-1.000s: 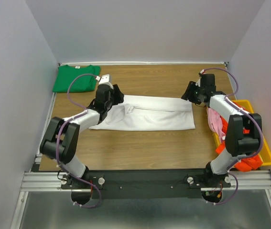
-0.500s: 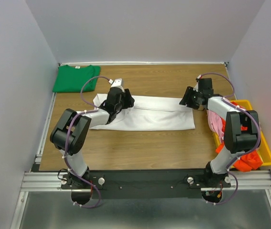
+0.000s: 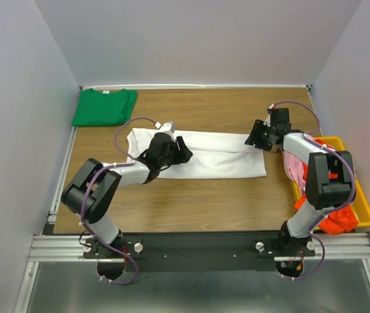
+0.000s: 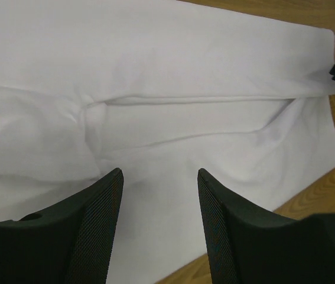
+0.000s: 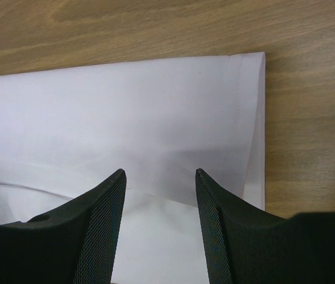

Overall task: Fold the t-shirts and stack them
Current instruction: Fold the tshirt

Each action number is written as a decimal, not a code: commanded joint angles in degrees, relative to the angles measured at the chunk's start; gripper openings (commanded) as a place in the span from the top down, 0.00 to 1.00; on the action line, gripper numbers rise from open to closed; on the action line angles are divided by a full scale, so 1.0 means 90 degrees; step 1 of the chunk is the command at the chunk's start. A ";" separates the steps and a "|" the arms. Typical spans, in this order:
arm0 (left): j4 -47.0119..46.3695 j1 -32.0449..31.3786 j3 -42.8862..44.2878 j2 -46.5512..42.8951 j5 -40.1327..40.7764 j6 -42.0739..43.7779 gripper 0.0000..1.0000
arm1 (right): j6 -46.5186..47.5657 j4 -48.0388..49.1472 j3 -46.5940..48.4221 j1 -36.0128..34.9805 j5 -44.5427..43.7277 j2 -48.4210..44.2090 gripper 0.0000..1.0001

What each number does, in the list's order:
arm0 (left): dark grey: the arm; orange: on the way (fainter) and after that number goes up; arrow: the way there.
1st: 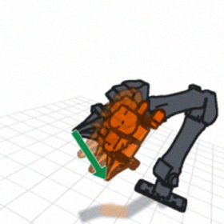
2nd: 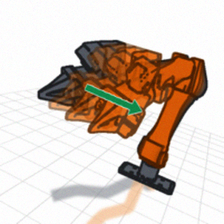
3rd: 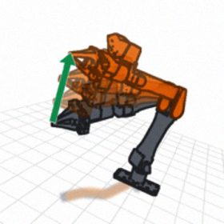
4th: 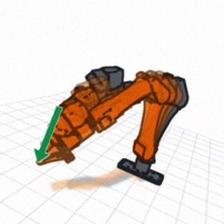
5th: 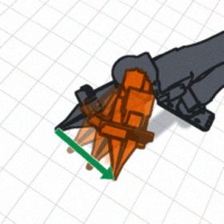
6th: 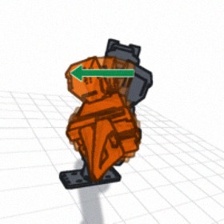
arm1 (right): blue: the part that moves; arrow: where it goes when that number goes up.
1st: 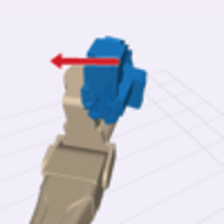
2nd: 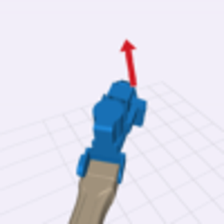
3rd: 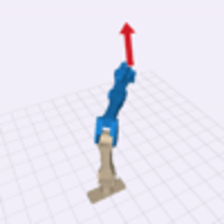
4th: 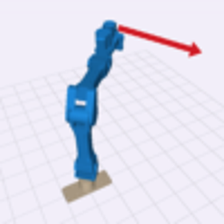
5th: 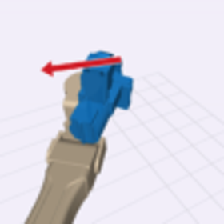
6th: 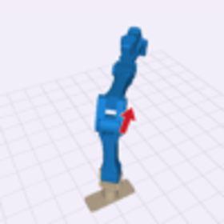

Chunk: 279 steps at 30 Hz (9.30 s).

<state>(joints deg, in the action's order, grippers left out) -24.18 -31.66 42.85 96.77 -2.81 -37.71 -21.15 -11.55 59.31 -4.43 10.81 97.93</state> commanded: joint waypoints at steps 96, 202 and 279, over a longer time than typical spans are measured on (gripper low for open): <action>0.1661 0.0471 0.3010 0.2274 0.0547 0.1436 0.28 | -0.1898 -0.0914 -0.2400 -0.1929 -0.0136 -0.1447 0.46; 0.4387 -0.2595 -0.2056 -0.3760 0.0771 -0.1981 0.46 | -0.3285 -0.1783 -0.2732 -0.4909 -0.1240 -0.2483 0.78; 0.1195 -0.1747 -0.1548 -0.2921 0.2716 -0.1807 1.00 | -0.2173 -0.1276 -0.0282 -0.4616 -0.5497 -0.1146 1.00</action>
<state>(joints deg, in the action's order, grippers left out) -6.96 -49.67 27.75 68.23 21.45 -58.57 -43.44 -25.93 53.89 -47.03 -32.01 85.14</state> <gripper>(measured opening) 0.009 0.009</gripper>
